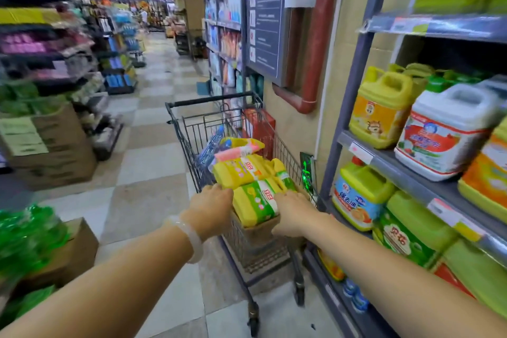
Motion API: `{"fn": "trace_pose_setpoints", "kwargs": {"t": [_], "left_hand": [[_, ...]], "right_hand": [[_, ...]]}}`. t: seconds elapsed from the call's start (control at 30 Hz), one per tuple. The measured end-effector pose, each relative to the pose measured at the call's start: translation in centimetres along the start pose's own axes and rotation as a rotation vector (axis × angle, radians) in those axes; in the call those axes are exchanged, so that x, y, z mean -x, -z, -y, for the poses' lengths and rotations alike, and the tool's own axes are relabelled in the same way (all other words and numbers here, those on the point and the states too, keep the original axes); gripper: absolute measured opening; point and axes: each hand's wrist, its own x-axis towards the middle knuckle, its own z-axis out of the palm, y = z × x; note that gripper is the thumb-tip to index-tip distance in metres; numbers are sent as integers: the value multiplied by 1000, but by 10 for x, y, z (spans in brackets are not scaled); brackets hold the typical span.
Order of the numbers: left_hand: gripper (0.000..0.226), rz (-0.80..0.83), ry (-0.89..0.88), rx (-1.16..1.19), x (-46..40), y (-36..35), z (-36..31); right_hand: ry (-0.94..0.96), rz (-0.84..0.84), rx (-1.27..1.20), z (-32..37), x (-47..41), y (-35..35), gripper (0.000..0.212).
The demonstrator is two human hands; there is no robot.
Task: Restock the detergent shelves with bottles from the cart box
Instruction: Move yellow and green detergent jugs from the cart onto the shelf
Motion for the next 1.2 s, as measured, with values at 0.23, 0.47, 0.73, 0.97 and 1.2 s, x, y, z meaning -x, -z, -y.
{"fn": "trace_pose_setpoints", "kwargs": {"t": [0.23,0.47,0.73,0.97,1.2], "left_hand": [[47,88,-81,-21,-110,-23,37],[60,210,-236,13,-258,-42,74],[68,512,-414,112,-360,-90,89],[46,658,-553,259,-390,-115,54],[15,714,-487,235,-413,-127,9]], "right_hand": [[-91,71,-34,-13,-106,-13,74],[-288,139,-236,-18,-223,-41,69],[-708,166,-821,-56,-299,-147,88],[-826,-154,-1245,-31,-288,-129,56],[-1110,-207,-1660,-29,-301,-148,45]]}}
